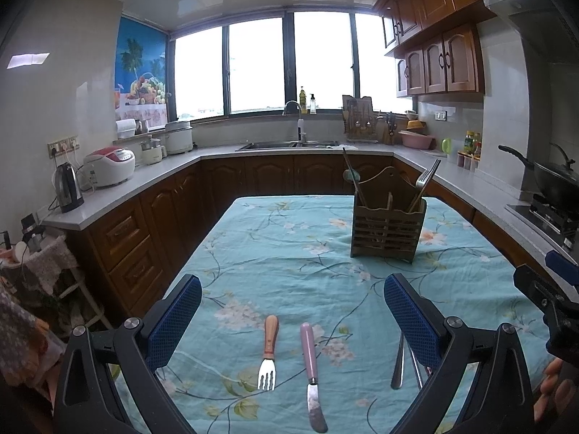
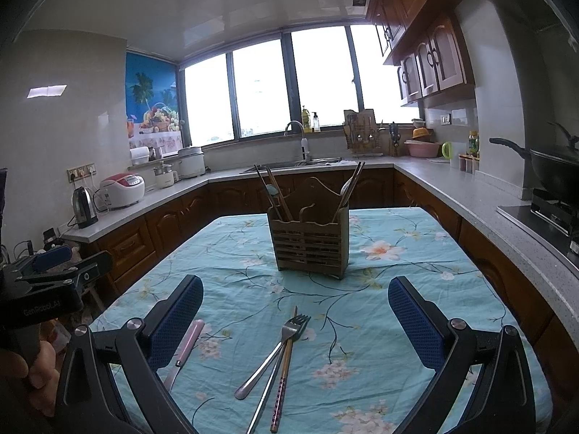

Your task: Organize utensils

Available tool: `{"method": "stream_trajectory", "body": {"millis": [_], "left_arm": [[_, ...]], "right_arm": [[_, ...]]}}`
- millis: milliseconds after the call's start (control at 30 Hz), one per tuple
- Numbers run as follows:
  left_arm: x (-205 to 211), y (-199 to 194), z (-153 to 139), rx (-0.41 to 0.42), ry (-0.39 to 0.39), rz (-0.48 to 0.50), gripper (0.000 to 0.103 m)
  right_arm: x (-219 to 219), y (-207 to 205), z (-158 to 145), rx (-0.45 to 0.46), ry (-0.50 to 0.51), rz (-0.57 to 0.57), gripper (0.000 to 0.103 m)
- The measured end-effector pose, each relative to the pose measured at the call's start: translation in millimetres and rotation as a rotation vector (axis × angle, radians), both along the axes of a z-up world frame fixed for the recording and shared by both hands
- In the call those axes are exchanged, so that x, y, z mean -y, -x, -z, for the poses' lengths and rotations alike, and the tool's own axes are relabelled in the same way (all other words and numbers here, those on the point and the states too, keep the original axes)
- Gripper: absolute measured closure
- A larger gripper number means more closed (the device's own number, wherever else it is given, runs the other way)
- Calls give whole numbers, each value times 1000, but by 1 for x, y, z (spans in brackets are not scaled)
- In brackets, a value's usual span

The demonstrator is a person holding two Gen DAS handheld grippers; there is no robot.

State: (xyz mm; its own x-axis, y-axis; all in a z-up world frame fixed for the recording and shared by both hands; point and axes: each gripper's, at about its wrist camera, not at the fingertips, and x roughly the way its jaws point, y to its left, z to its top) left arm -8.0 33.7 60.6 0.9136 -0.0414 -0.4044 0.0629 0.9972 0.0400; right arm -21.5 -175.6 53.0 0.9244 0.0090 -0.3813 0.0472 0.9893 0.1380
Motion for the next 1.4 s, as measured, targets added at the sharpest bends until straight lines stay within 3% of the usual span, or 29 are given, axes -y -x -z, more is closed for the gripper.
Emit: {"method": "stream_trajectory", "body": {"millis": [1400], "left_arm": [[7, 3, 2, 26, -5, 0, 1]], "right_arm": [[-2, 0, -2, 3, -4, -2, 0]]}}
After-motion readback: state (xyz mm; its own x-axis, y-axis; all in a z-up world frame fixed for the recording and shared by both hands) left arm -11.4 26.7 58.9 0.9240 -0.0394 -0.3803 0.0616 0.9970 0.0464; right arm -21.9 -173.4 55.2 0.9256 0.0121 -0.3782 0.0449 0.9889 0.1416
